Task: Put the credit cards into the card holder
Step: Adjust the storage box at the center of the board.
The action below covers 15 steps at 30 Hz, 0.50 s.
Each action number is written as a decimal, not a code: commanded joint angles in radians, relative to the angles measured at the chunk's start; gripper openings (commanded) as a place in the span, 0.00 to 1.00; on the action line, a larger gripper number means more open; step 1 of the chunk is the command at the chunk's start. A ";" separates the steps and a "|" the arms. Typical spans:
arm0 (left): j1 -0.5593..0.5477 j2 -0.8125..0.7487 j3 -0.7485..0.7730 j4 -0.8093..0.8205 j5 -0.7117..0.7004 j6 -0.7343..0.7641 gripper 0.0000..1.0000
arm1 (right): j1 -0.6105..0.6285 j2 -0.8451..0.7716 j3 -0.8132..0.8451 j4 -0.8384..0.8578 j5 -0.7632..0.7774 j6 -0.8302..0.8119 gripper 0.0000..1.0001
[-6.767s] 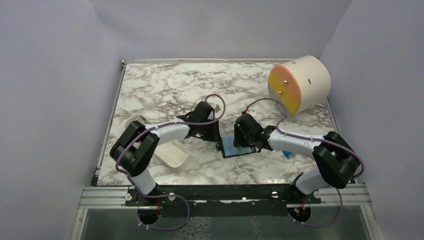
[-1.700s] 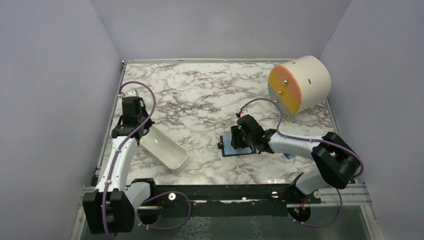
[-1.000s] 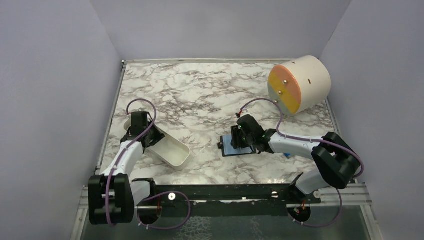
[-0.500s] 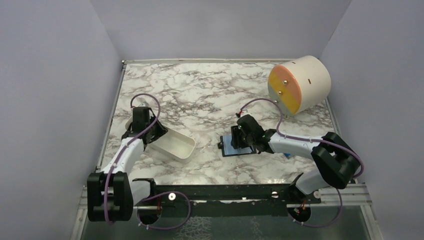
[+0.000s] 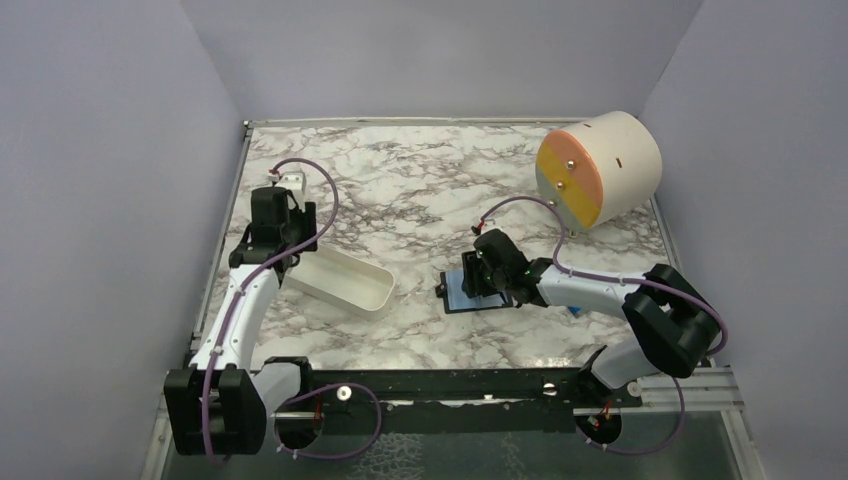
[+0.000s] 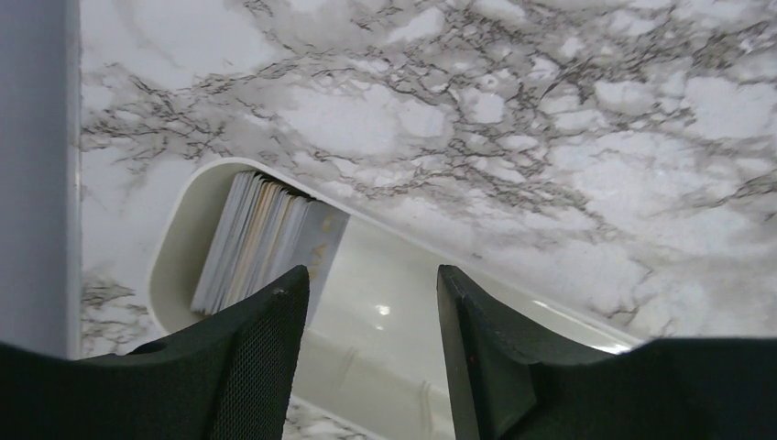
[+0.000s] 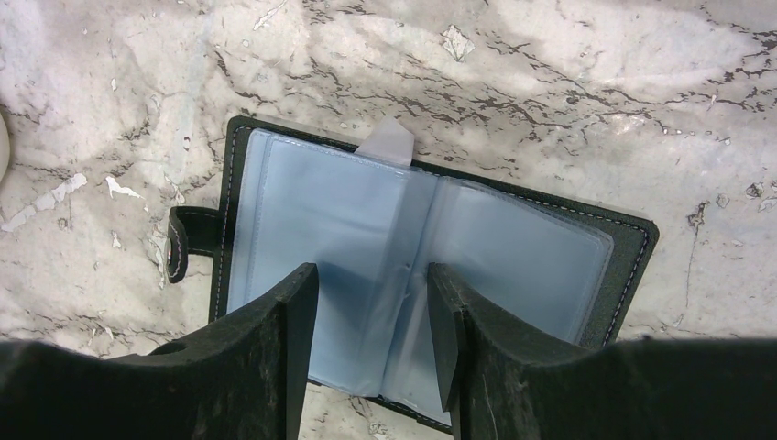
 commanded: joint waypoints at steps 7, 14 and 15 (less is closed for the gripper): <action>0.031 0.066 0.025 -0.010 -0.175 0.387 0.60 | 0.006 0.026 0.008 -0.025 -0.052 -0.002 0.47; 0.081 0.153 0.043 0.066 -0.062 0.398 0.63 | 0.006 0.033 0.006 -0.022 -0.075 -0.009 0.47; 0.081 0.160 0.040 0.065 -0.070 0.397 0.63 | 0.006 0.027 0.002 -0.022 -0.078 -0.010 0.47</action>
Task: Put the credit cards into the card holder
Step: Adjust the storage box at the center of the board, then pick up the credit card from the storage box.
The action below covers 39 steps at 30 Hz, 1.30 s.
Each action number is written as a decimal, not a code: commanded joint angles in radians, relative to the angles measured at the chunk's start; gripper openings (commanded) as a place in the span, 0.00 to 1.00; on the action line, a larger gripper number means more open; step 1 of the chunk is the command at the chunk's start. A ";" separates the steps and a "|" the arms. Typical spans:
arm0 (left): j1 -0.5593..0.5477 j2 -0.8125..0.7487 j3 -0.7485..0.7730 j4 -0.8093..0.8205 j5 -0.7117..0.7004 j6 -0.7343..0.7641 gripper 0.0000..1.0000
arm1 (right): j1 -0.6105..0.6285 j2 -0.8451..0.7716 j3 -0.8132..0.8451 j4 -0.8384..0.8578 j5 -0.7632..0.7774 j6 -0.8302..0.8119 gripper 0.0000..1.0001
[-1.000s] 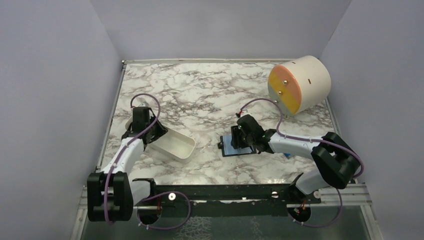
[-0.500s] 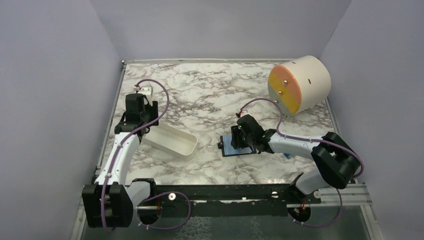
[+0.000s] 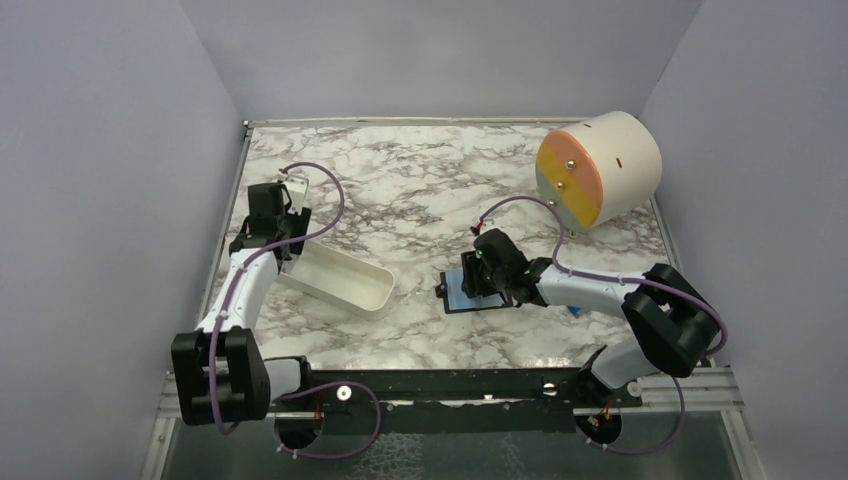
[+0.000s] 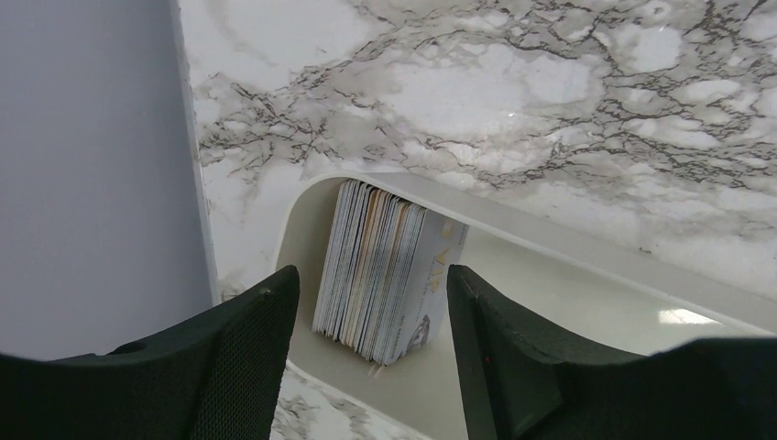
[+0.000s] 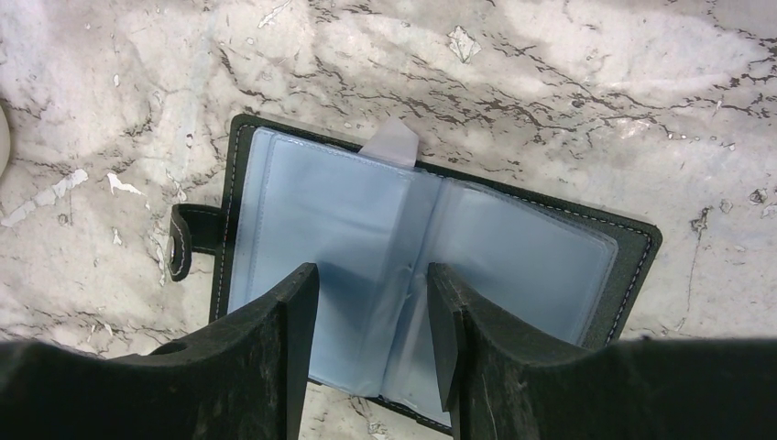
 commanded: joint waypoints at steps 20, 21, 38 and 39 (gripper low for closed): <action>0.018 0.131 -0.078 0.110 -0.082 0.126 0.64 | 0.006 0.021 0.004 -0.022 -0.058 -0.004 0.47; 0.018 0.141 -0.071 0.105 -0.084 0.127 0.63 | 0.006 0.018 0.002 -0.022 -0.058 -0.005 0.47; 0.012 0.164 0.000 0.071 -0.183 0.172 0.44 | 0.006 -0.031 0.019 -0.070 -0.043 -0.012 0.47; 0.011 0.168 0.003 0.071 -0.183 0.173 0.43 | 0.006 -0.035 0.018 -0.071 -0.041 -0.012 0.47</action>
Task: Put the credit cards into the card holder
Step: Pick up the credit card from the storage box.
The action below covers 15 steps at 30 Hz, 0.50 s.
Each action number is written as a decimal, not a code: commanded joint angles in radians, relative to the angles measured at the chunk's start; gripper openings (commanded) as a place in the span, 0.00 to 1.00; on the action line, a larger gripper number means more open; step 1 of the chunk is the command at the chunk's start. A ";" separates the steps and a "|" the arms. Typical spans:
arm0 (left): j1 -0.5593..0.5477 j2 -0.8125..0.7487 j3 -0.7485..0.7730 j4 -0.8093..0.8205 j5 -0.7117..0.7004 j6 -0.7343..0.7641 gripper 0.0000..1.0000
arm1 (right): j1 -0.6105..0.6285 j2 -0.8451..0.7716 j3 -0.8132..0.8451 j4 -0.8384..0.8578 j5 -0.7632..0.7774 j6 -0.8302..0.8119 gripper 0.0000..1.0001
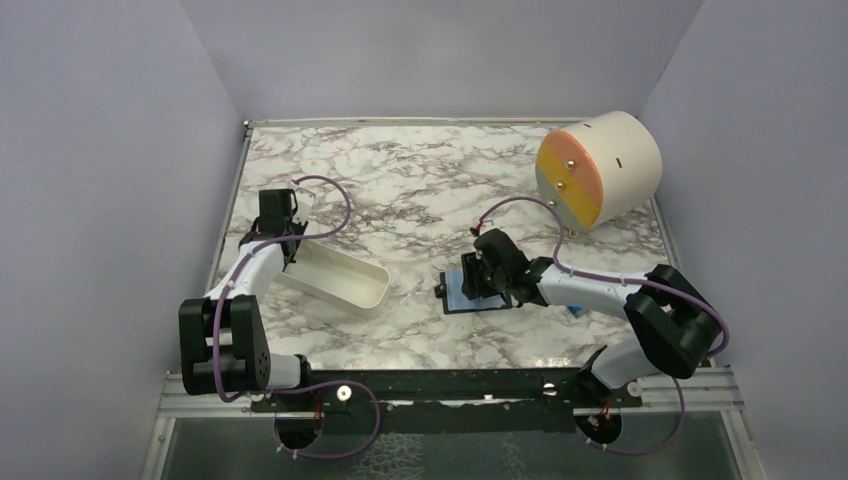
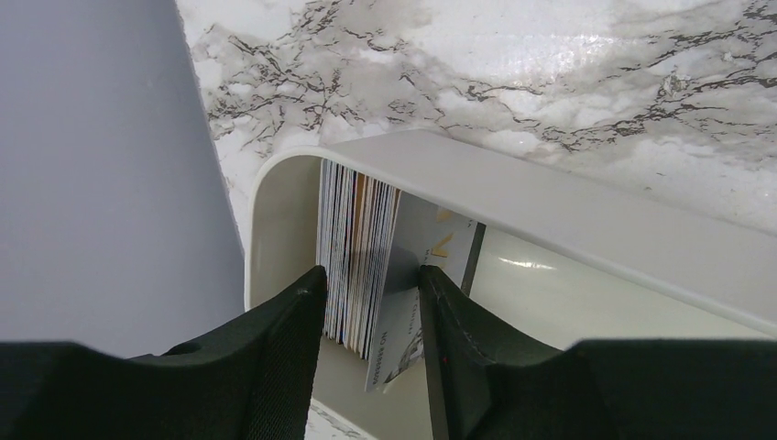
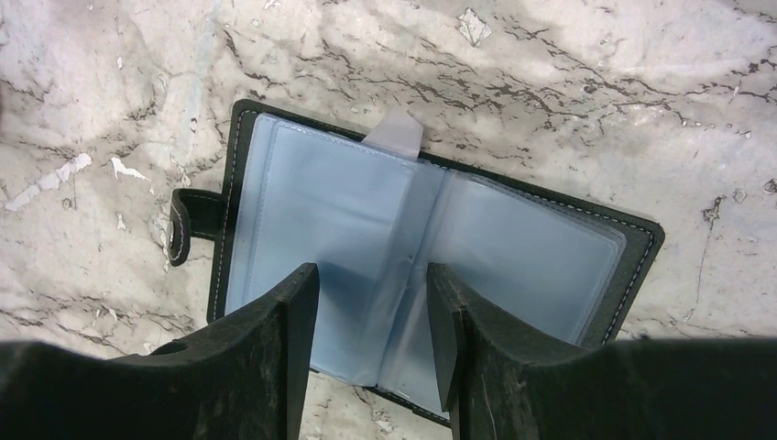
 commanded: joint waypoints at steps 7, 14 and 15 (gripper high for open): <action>0.001 0.013 0.035 0.004 -0.037 0.027 0.30 | 0.007 -0.037 0.015 -0.050 -0.018 -0.009 0.47; 0.000 -0.015 0.048 -0.034 0.010 0.005 0.08 | 0.007 -0.045 0.017 -0.056 -0.022 -0.008 0.47; -0.003 -0.019 0.054 -0.048 0.025 -0.004 0.04 | 0.007 -0.050 0.017 -0.059 -0.019 -0.007 0.47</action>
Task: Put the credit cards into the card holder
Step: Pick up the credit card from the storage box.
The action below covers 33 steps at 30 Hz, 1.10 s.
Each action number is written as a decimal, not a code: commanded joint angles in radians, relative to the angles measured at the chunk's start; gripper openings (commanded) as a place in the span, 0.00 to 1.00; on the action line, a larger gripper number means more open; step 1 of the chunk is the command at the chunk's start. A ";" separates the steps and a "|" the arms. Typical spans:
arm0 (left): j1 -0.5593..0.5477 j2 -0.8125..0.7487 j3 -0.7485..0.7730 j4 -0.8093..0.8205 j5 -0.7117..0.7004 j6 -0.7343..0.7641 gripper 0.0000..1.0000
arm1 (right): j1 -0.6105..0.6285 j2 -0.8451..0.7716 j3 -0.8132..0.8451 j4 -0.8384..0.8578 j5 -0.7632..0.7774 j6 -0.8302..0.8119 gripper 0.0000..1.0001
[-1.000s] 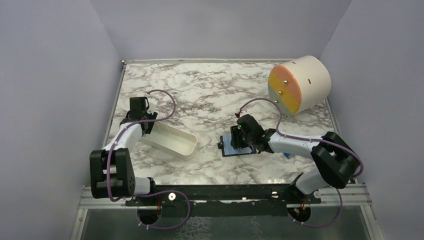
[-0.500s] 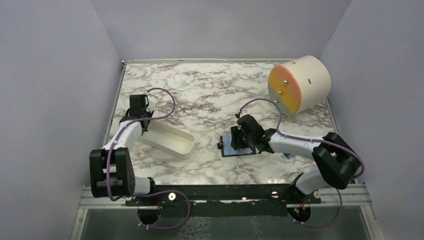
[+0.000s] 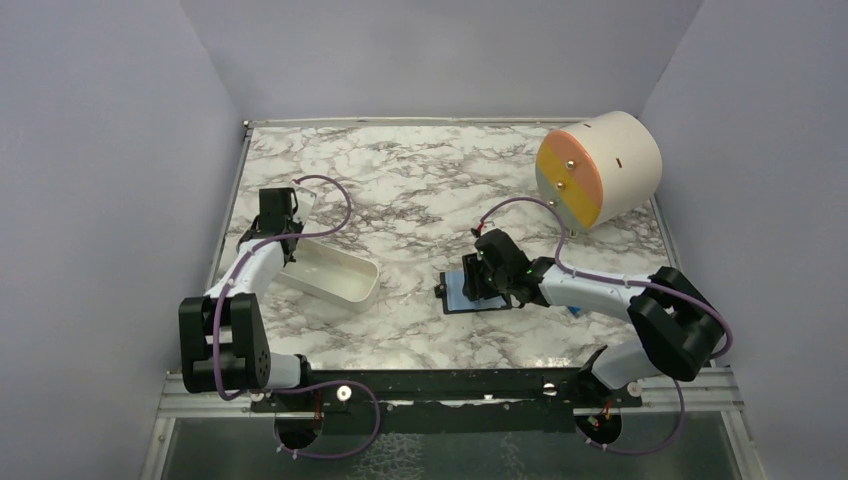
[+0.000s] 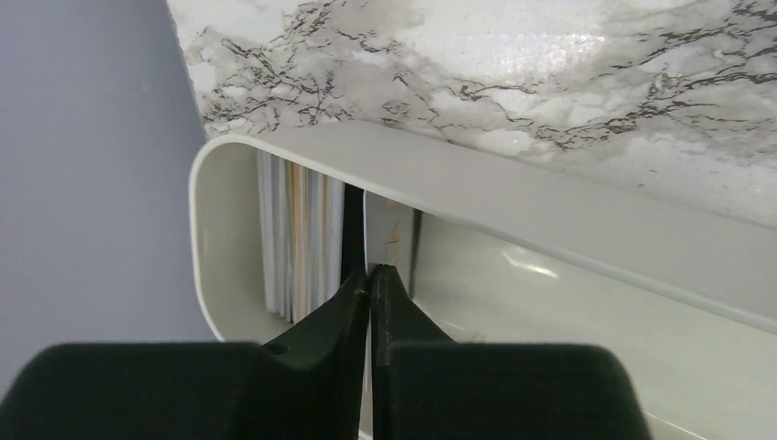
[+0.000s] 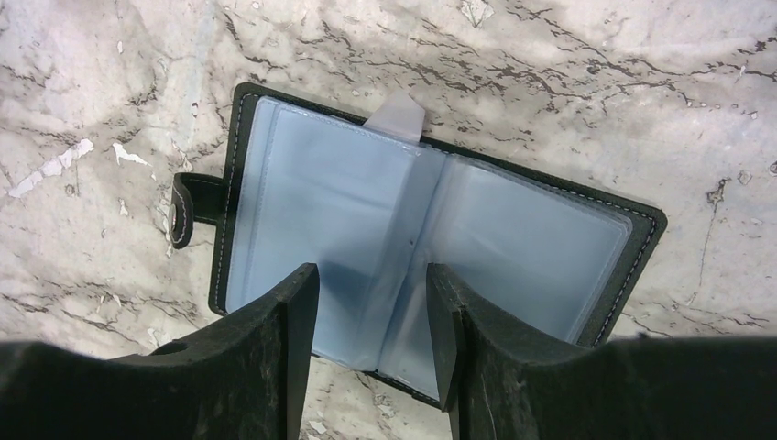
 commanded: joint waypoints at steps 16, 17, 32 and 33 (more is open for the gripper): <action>-0.004 -0.229 0.115 -0.130 0.073 -0.403 0.00 | 0.007 -0.067 0.039 -0.076 -0.034 -0.013 0.47; -0.003 -0.229 0.131 -0.152 0.075 -0.434 0.00 | 0.007 -0.065 0.044 -0.086 -0.027 -0.014 0.47; -0.004 -0.281 0.175 -0.236 0.276 -0.554 0.00 | 0.007 -0.096 0.106 -0.141 -0.062 0.002 0.47; -0.003 -0.291 0.175 -0.240 0.299 -0.569 0.00 | 0.006 -0.103 0.113 -0.143 -0.078 0.008 0.47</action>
